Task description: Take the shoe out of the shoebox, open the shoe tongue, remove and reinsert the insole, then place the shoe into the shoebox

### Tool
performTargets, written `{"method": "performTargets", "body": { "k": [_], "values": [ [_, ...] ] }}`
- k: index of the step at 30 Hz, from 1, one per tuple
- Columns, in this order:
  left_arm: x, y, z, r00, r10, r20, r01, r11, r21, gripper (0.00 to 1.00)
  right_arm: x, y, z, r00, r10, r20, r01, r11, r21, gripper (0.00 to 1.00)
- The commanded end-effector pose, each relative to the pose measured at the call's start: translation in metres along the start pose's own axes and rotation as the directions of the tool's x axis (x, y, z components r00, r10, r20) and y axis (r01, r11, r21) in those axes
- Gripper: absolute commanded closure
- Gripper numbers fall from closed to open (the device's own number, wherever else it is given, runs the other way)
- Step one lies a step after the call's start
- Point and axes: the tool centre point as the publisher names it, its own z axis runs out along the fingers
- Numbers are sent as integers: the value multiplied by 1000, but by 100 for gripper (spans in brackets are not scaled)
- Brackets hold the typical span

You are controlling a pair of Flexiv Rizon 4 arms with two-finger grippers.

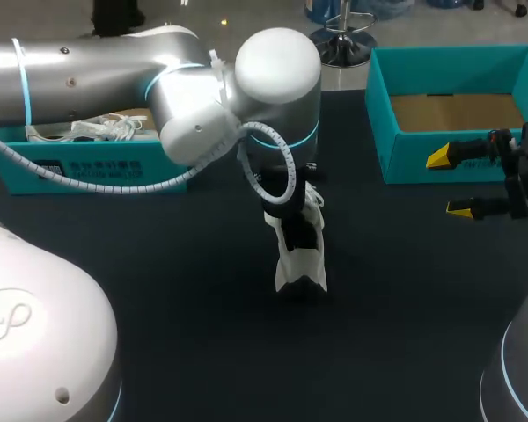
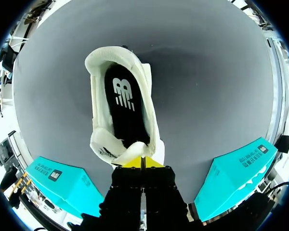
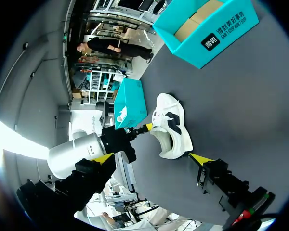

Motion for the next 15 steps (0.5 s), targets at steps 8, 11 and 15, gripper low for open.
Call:
{"method": "performTargets", "body": {
  "k": [8,11,15],
  "values": [
    [-17,17,-23,1000,-8,27,10,999,-49,100,0,-1,0,1000,1,3,-1,1000,-3,0],
    [-25,20,-14,1000,-17,25,18,999,-37,100,0,-1,0,1000,1,3,-1,1000,-3,0],
    [-24,10,-4,1000,-17,5,17,1000,-9,100,0,-1,0,1000,1,3,-1,1000,-3,0]
  ]
}}
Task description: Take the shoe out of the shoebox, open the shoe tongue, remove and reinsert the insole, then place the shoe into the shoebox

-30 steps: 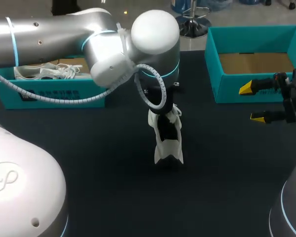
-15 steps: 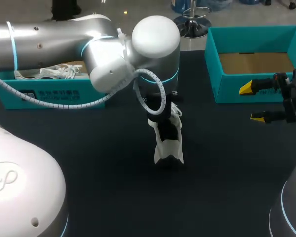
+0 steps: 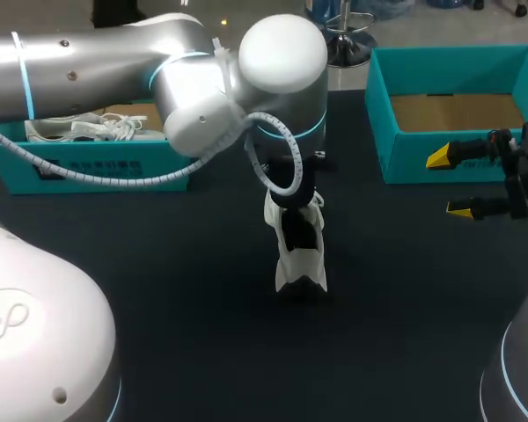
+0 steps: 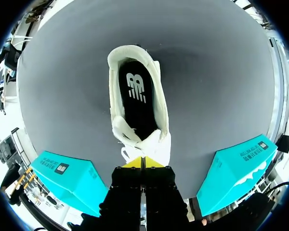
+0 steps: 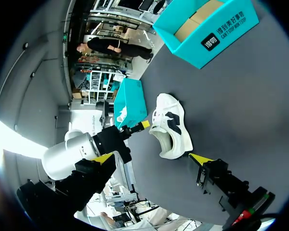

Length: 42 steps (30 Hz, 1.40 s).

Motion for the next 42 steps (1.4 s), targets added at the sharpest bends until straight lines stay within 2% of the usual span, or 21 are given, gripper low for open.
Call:
{"method": "performTargets", "body": {
  "k": [1,11,18,21,22,24,37,38,40,41,42],
  "values": [
    [-6,-5,15,1000,-9,-23,9,1000,21,100,0,-1,0,1000,1,3,-1,1000,-3,0],
    [9,-43,23,993,-89,-75,97,989,112,100,0,-1,0,1000,1,3,-1,1000,-3,0],
    [8,-44,7,979,-186,-82,195,973,119,100,0,-1,0,1000,1,3,-1,1000,-3,0],
    [4,-44,3,942,-311,-123,326,937,127,100,0,-1,0,1000,1,3,-1,1000,-3,0],
    [2,-44,1,901,-410,-144,428,896,123,100,0,-1,0,1000,1,3,-1,1000,-3,0],
    [0,-43,0,860,-490,-141,507,851,140,100,0,-1,0,1000,1,3,-1,1000,-3,0],
    [0,-43,0,860,-490,-141,507,851,140,100,0,-1,0,1000,1,3,-1,1000,-3,0],
    [-1,-48,-5,787,-592,-172,610,789,73,100,0,-1,0,1000,1,3,-1,1000,-3,0],
    [-2,-56,-16,637,-743,-205,764,644,41,100,0,-1,0,1000,1,3,-1,1000,-3,0],
    [-2,-61,-20,546,-813,-202,826,563,-31,100,0,-1,0,1000,1,3,-1,1000,-3,0],
    [-1,-65,-24,407,-887,-218,897,433,-87,100,0,-1,0,1000,1,3,-1,1000,-3,0]
  ]
}}
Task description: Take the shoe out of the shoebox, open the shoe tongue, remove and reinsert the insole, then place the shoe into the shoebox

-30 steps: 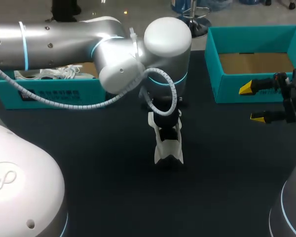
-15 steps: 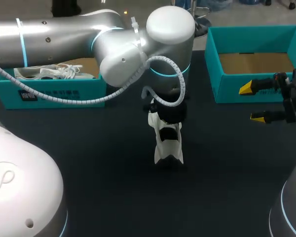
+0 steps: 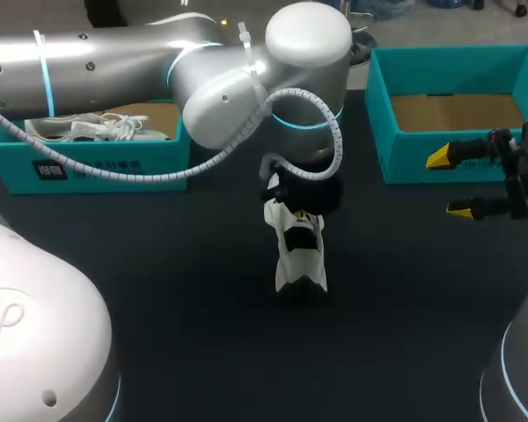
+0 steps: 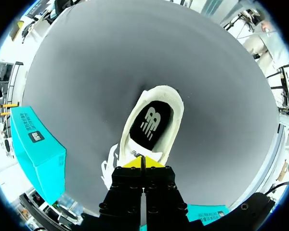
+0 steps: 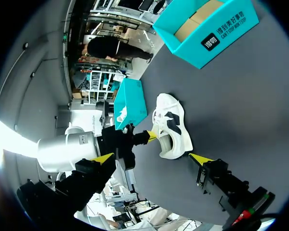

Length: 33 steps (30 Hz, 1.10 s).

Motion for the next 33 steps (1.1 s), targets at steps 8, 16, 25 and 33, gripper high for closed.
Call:
{"method": "performTargets", "body": {
  "k": [8,16,25,33],
  "values": [
    [15,-19,-15,782,-623,7,610,763,-212,100,0,-1,0,1000,1,3,-1,1000,-3,0],
    [15,-19,-15,782,-623,7,610,763,-212,100,0,-1,0,1000,1,3,-1,1000,-3,0],
    [27,-27,-16,642,-765,42,763,633,-132,100,0,-1,0,1000,1,3,-1,1000,-3,0],
    [37,-30,-19,602,-798,25,797,599,-82,100,0,-1,0,1000,1,3,-1,1000,-3,0]
  ]
}}
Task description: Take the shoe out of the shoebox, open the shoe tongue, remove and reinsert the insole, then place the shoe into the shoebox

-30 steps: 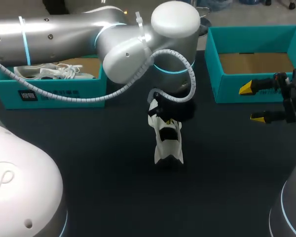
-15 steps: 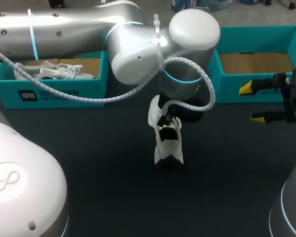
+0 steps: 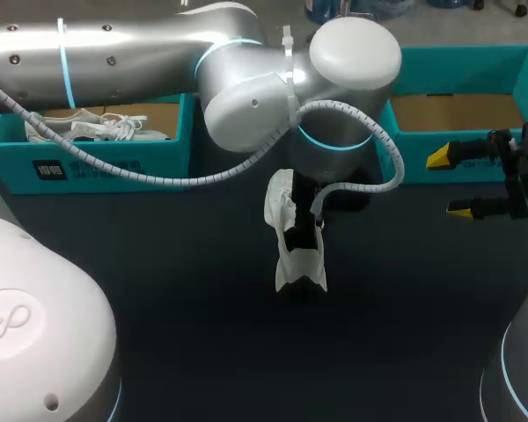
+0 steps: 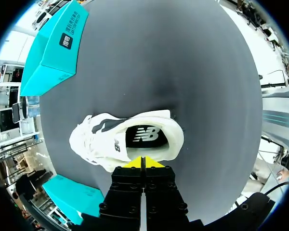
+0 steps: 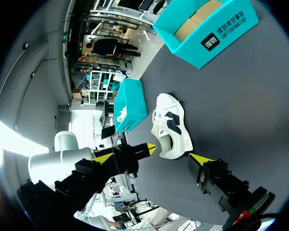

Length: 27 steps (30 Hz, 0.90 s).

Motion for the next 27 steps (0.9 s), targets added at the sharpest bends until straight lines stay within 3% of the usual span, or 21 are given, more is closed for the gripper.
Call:
{"method": "performTargets", "body": {
  "k": [1,6,7,9,10,11,12,27],
  "values": [
    [5,10,-2,1000,1,-1,-1,999,33,100,0,-1,0,1000,1,3,-1,1000,-3,0],
    [17,6,-3,998,64,3,-65,996,55,100,0,-1,0,1000,1,3,-1,1000,-3,0],
    [20,5,-4,997,75,5,-75,995,62,91,0,-1,0,1000,1,3,-1,1000,-3,0],
    [24,2,-5,996,85,8,-85,994,61,42,0,-1,0,1000,1,3,-1,1000,-3,0],
    [25,1,-5,996,88,8,-89,994,67,24,0,-1,0,1000,1,3,-1,1000,-3,0],
    [27,0,-5,996,85,9,-85,994,69,8,0,-1,0,1000,1,3,-1,1000,-3,0],
    [28,-1,-5,997,82,7,-83,994,70,1,0,-1,0,1000,1,3,-1,1000,-3,0],
    [45,-15,26,999,15,42,-18,997,80,0,0,-1,0,1000,1,3,-1,1000,-3,0]
  ]
}}
